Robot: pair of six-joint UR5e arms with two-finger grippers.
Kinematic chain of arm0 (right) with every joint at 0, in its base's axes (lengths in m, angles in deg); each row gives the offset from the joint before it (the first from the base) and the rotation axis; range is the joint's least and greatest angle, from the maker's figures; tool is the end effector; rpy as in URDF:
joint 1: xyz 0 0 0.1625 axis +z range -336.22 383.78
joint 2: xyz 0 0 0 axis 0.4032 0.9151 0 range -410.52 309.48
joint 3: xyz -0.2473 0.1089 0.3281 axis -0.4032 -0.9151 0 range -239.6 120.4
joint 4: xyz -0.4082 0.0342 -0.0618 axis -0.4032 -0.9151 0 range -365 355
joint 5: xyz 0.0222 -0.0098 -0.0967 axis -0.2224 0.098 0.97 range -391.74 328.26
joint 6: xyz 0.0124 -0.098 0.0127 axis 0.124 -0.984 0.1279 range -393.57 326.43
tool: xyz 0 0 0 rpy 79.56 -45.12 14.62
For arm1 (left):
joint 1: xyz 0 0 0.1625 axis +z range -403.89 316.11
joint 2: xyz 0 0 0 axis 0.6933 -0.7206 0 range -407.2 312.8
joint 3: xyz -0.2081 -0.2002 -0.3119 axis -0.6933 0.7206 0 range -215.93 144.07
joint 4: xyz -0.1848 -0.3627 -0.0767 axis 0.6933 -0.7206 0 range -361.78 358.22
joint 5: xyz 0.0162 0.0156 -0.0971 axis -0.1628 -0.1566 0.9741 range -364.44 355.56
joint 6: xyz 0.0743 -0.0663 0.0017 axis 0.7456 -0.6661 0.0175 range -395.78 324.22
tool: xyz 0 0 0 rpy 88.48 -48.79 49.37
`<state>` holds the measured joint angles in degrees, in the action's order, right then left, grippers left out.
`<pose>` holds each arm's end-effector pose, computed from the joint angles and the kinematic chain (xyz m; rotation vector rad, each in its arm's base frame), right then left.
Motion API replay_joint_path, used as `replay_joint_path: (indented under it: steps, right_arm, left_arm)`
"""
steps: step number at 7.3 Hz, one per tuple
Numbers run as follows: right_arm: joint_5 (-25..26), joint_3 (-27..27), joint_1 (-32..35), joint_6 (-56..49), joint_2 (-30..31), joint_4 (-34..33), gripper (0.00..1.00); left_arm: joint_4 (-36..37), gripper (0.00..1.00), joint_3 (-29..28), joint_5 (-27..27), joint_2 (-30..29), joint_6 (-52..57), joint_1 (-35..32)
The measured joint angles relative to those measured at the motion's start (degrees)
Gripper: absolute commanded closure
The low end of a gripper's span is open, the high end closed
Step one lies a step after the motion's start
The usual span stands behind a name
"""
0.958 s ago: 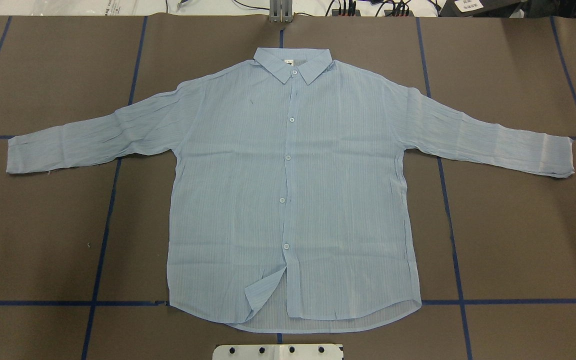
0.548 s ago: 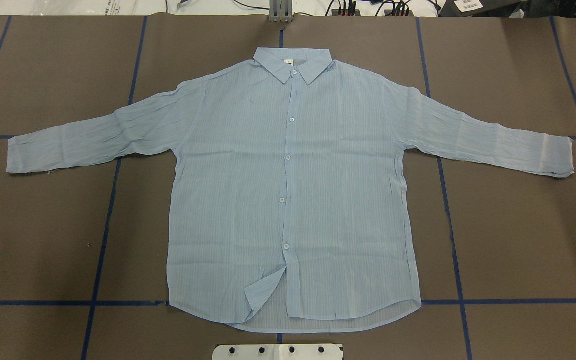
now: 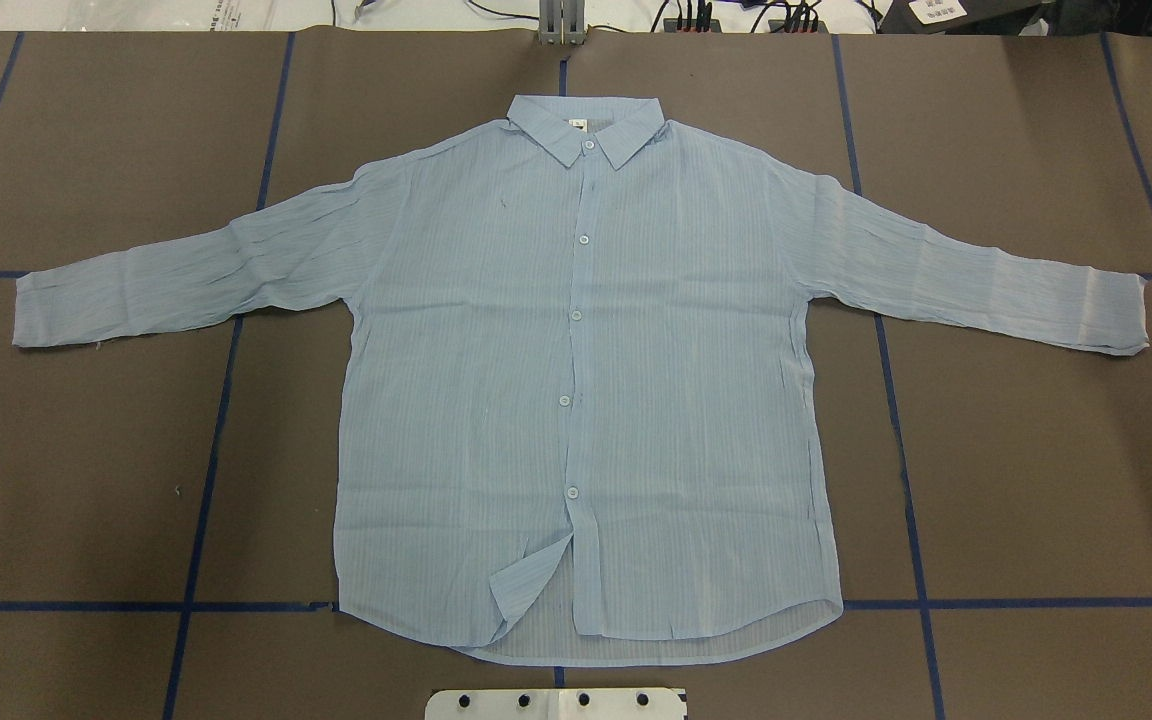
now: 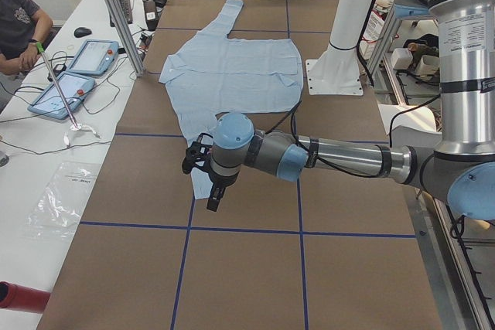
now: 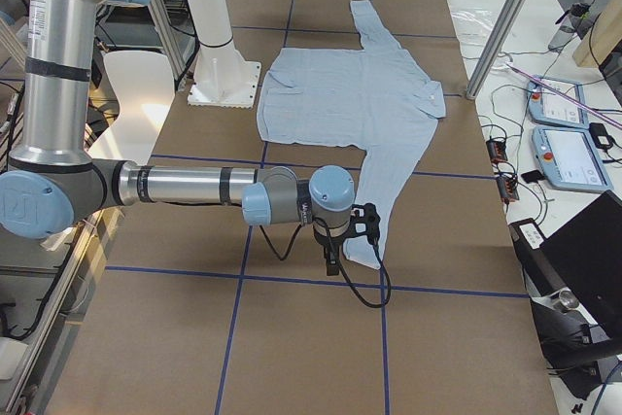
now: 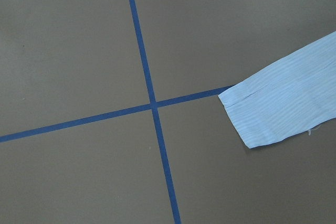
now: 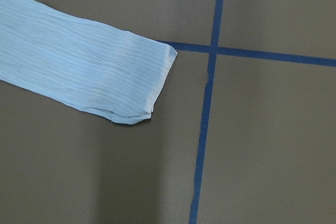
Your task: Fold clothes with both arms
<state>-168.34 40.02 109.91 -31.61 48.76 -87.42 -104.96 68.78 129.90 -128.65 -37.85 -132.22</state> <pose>0.0318 -0.4350 0.6338 0.0888 -0.8178 -0.0876 -0.0506 -0.4461 0.5749 0.2952 0.7765 0.1240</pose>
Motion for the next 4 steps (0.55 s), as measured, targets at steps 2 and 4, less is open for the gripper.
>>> replay_joint_path:
  steps: [2,4]
  right_arm:
    - [-0.53,-1.46,-1.92,4.76,-1.10,0.56,0.01]
    - [-0.70,-6.08,-4.62,13.77,-5.80,2.76,0.02]
  left_arm:
    - [-0.12,0.00,0.56,0.24,0.00,-0.44,0.07]
    - [-1.34,0.00,0.83,1.69,0.04,-3.28,0.11]
